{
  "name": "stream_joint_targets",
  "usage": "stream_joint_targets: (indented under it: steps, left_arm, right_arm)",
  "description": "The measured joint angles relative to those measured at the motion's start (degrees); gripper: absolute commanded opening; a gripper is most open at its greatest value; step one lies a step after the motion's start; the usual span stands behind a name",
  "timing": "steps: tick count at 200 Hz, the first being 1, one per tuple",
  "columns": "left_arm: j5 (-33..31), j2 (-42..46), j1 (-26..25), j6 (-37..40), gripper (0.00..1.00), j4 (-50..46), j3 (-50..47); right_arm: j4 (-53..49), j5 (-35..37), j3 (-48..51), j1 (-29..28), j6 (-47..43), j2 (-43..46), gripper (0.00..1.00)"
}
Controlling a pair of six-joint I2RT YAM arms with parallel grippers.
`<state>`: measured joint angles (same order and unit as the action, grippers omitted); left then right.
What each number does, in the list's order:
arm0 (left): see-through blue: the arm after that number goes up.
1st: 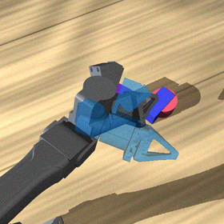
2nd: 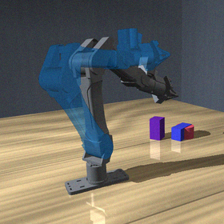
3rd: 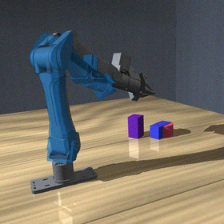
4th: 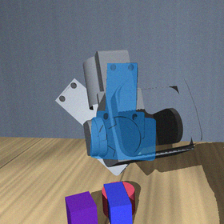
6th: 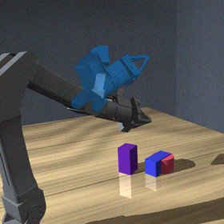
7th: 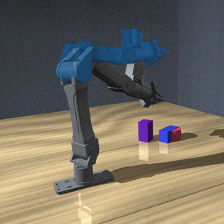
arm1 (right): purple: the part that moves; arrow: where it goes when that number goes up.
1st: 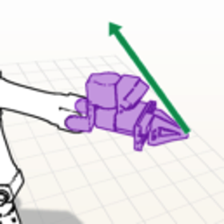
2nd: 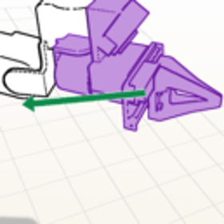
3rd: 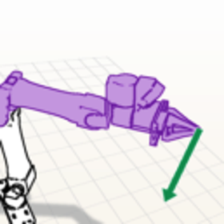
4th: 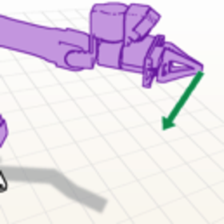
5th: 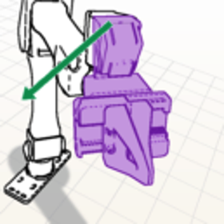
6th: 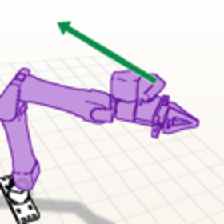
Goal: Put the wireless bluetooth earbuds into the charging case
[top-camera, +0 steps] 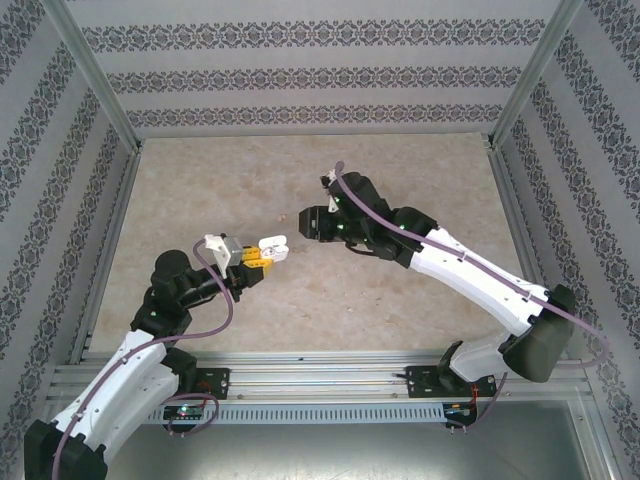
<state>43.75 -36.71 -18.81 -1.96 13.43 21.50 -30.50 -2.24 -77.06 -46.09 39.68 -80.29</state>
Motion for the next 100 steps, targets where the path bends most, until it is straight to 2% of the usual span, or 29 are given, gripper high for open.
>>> stream_joint_targets:
  steps: [34,100]
  left_arm:
    - [0.22,-0.22,0.00,-1.09,0.00,1.20,-0.87]
    - [-0.70,-2.12,-0.31,-1.95,0.00,2.64,-1.14]
  right_arm:
    - [-1.60,-2.82,2.25,7.02,-0.85,-1.81,0.41]
    - [-1.97,-8.50,1.99,15.96,-3.45,-15.89,0.41]
